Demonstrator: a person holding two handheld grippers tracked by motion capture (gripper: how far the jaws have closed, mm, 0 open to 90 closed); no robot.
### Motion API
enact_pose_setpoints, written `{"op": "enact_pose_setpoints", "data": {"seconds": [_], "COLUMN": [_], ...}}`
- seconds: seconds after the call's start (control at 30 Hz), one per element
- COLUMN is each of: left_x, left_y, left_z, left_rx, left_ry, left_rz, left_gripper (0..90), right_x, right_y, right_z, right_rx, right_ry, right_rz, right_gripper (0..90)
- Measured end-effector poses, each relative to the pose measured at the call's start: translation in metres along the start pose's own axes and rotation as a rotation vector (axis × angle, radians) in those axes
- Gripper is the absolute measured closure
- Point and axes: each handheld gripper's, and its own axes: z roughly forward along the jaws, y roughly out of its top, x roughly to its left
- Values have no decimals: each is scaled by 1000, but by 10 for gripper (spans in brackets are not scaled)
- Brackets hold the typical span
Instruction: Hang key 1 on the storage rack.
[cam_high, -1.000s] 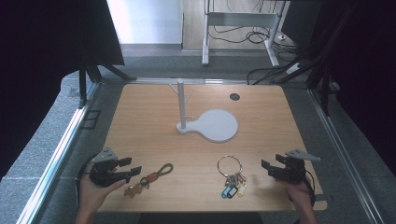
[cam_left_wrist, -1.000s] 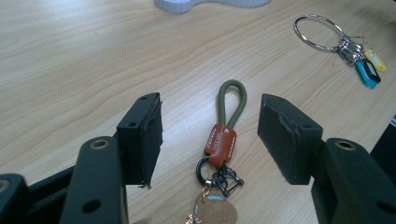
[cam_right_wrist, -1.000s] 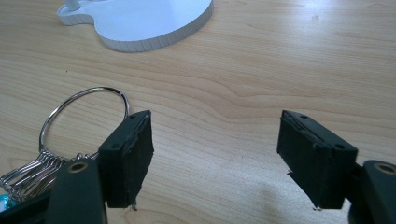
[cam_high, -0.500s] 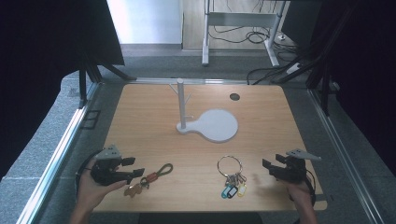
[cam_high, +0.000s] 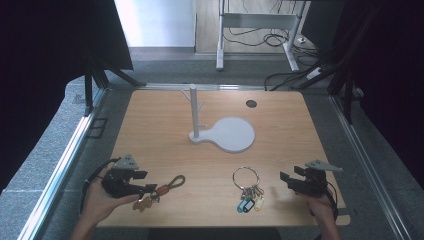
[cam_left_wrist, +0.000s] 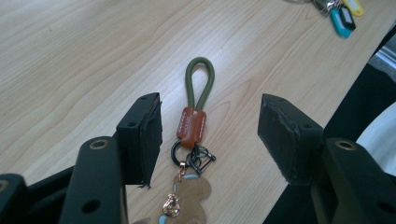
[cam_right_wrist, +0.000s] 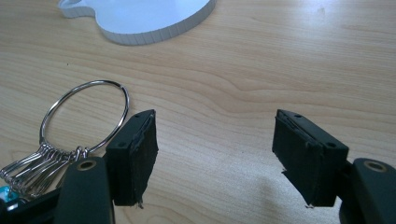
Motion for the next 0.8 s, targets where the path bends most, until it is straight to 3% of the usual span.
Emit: {"op": "enact_pose_setpoints", "data": {"seconds": [0.33,0.43,0.6,0.8], "left_x": [5,2,1,0], "left_y": [-6,-4,0,8], "left_z": [28,37,47,54], "left_rx": [125,159,187,225], "left_ry": [1,3,-16,6], "left_rz": [13,41,51,66], "left_gripper": [418,419,422,430], "right_x": [6,7,10,15], "right_y": [2,2,3,5], "right_z": [0,1,1,1], "right_rx": [-12,-7,-14,-9], "right_ry": [-9,-6,-13,-12], "right_rz": [-24,-30,-40,-55], "right_gripper": [313,313,317,315]}}
